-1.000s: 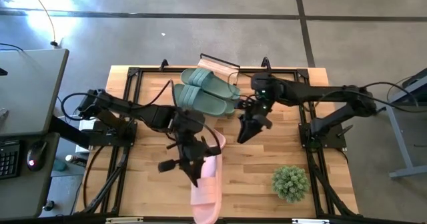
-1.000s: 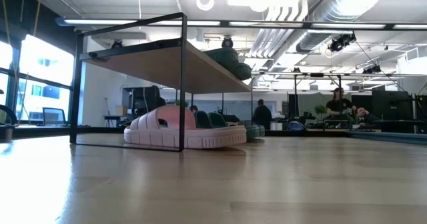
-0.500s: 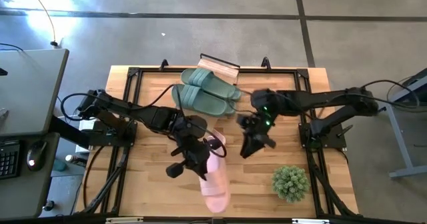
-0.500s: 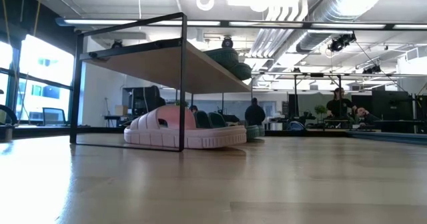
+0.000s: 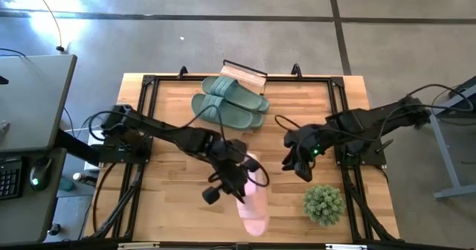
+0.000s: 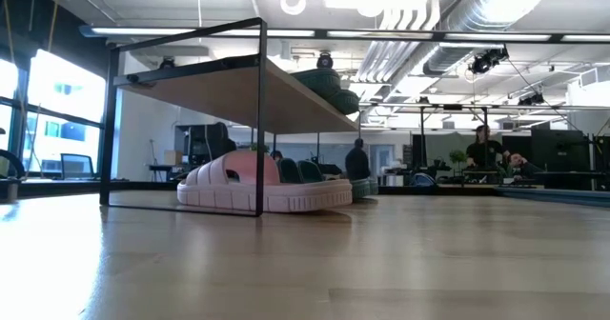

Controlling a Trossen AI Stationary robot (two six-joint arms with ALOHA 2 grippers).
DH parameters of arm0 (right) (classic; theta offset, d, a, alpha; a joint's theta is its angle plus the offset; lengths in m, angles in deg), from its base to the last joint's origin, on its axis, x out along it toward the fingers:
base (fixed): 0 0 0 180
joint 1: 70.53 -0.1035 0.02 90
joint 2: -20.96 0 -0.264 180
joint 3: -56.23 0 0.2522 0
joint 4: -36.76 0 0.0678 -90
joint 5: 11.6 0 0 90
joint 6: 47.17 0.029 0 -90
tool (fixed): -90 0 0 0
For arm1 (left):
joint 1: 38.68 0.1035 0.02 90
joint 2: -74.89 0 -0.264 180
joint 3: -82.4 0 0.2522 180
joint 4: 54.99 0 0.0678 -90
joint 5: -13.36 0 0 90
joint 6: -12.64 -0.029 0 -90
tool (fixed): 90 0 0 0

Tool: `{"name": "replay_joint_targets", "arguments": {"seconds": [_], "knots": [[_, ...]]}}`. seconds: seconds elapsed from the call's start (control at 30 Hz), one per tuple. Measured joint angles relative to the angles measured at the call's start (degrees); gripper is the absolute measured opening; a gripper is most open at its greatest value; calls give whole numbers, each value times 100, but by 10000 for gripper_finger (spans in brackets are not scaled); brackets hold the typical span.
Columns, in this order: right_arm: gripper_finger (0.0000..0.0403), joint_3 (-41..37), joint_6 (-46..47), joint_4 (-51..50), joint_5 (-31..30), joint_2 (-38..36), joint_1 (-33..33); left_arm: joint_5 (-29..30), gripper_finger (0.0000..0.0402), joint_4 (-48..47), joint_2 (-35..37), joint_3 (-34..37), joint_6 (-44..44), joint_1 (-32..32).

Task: Pick and place slides into the shelf
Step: Put the pink slide on the shelf

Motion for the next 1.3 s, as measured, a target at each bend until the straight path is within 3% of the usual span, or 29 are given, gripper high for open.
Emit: {"name": "replay_joint_targets", "arguments": {"seconds": [0.37, 0.6, 0.73, 0.9, 1.07, 1.3], "knots": [[100, -139, 634, -404, -685, 26, -517, 266, 0, -1063, -1112, -1160, -945, -433], [100, -438, 1472, -516, -580, -61, -945, 589, 0, -1353, -1655, -1262, -1036, -509], [100, -972, 2404, -246, -21, -121, -1080, 1006, 0, -1731, -1669, -1252, -1338, -650], [100, -2221, 3076, 1850, 1113, -209, -940, 1389, 0, -1851, -1660, -1256, -1503, -755], [106, -3510, 3632, 4338, 1701, -379, -429, 1984, 0, -2047, -1656, -1256, -1610, -874], [131, -4193, 3586, 4844, 2113, -940, 583, 2536, 0, -2180, -1656, -1254, -1856, -987]]}}
